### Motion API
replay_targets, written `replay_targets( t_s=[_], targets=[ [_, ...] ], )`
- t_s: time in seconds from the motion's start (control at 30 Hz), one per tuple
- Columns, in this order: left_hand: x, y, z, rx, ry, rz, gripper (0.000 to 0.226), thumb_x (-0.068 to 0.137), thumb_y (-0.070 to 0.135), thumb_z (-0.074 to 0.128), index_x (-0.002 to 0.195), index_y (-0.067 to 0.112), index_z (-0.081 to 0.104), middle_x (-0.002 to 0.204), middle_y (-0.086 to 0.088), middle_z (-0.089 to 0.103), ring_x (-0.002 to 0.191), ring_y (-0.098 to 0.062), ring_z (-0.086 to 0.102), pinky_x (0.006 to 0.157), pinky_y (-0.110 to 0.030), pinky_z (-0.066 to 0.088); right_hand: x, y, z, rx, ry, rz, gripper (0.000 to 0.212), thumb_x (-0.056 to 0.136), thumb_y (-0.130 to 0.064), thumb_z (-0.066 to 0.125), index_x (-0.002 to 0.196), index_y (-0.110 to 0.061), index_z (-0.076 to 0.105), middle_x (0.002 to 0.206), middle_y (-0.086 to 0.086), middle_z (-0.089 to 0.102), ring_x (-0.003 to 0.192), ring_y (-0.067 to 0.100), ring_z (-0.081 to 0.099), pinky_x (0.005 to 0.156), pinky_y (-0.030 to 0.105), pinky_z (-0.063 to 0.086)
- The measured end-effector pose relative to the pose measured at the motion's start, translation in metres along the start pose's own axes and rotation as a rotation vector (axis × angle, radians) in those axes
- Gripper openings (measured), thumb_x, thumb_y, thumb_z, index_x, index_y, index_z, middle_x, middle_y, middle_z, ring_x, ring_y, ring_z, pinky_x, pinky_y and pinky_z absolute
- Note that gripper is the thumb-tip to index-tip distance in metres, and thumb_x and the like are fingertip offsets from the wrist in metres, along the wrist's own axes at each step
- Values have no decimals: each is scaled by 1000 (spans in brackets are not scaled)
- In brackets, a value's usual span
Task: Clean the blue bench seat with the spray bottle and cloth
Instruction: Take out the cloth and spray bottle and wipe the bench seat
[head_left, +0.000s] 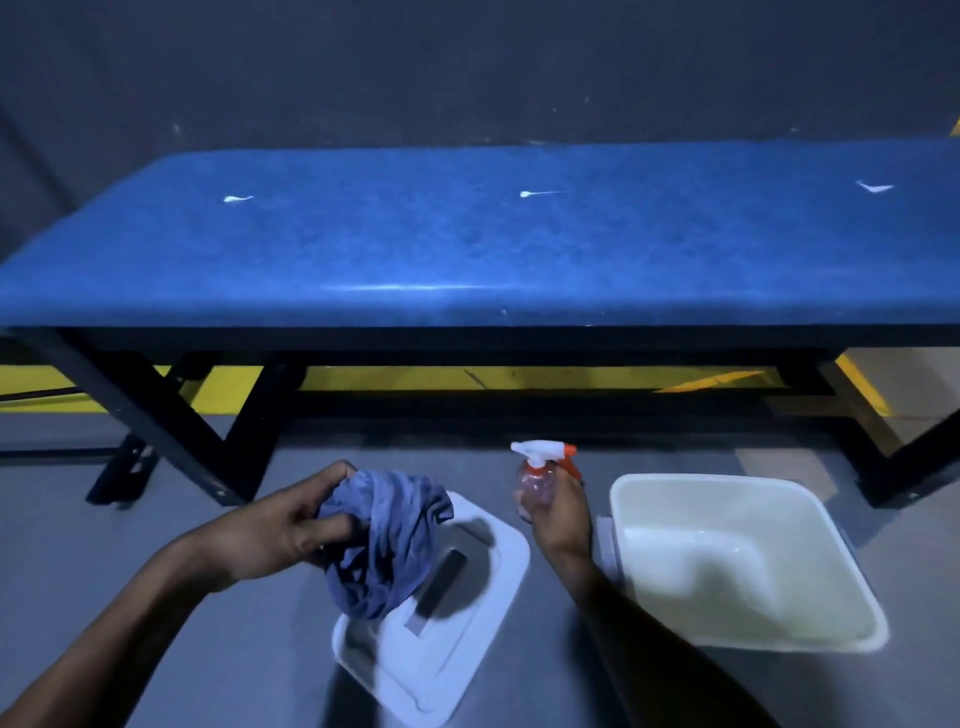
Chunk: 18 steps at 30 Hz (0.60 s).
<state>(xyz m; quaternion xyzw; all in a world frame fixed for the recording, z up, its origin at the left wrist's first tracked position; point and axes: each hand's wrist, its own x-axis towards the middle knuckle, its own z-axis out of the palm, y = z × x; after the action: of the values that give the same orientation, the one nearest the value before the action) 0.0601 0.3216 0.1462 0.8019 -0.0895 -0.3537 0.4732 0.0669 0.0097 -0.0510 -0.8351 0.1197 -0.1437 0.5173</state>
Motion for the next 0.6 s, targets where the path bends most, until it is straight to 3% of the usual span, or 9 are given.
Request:
replay_targets(
  t_s=[0.07,0.13,0.23,0.3,0.33,0.4,0.47,0.53,0.6],
  targets=[
    [-4,2,-1,-5,4,0,28,88,21,70,108,9,54,87,-17,63,82,-21,61,76,-34,55,-5,33,9,50,12,-12,29,90,-13,63,117,-24,67,101,-6,69,89,18,68,80,35,56],
    [-6,7,1,-20,2,18,27,87,22,70,107,11,55,86,-14,61,82,-21,59,78,-36,53,-5,65,16,47,41,61,36,93,-43,64,122,-21,62,107,-1,66,96,25,65,83,52,53],
    [-8,20,4,-31,-3,39,38,84,24,70,114,9,54,97,-26,66,89,-20,65,86,-39,57,-5,95,27,-39,6,154,49,89,-50,64,127,-20,58,121,3,64,113,24,63,98,46,50],
    [-9,34,7,-27,-15,71,44,82,29,71,116,8,52,105,-32,61,93,-20,65,89,-39,57,-19,70,14,13,-65,317,63,77,-45,69,134,-24,54,133,9,59,124,28,58,106,46,48],
    [-10,42,9,-26,-19,90,45,81,31,72,115,9,51,105,-33,59,93,-20,64,89,-38,56,-28,54,5,32,-167,403,62,72,-55,71,126,-28,58,132,8,61,123,27,60,105,46,49],
    [-13,59,12,-24,-31,127,38,84,29,71,112,12,52,96,-26,61,91,-19,63,88,-36,55,-50,-10,-27,166,-423,543,72,57,-84,71,100,-27,67,109,4,73,103,21,68,95,40,55],
    [-15,81,15,28,-39,205,18,93,18,66,106,18,54,87,-10,64,86,-16,62,84,-33,53,-63,-94,-61,459,-464,661,62,73,-73,72,101,-18,72,94,0,79,86,17,74,80,33,57],
    [-17,110,21,141,-19,302,14,99,11,62,108,19,54,86,-4,63,82,-12,58,79,-30,48,-56,-157,-90,799,-518,688,53,93,-61,53,112,-17,76,107,6,79,94,23,76,82,40,59],
    [-17,144,29,243,37,415,16,101,13,61,113,19,54,91,-2,65,84,-9,59,79,-30,48,-45,-211,-118,1049,-583,614,67,88,-68,57,131,-17,67,134,16,67,120,33,67,103,54,51]
  ],
)
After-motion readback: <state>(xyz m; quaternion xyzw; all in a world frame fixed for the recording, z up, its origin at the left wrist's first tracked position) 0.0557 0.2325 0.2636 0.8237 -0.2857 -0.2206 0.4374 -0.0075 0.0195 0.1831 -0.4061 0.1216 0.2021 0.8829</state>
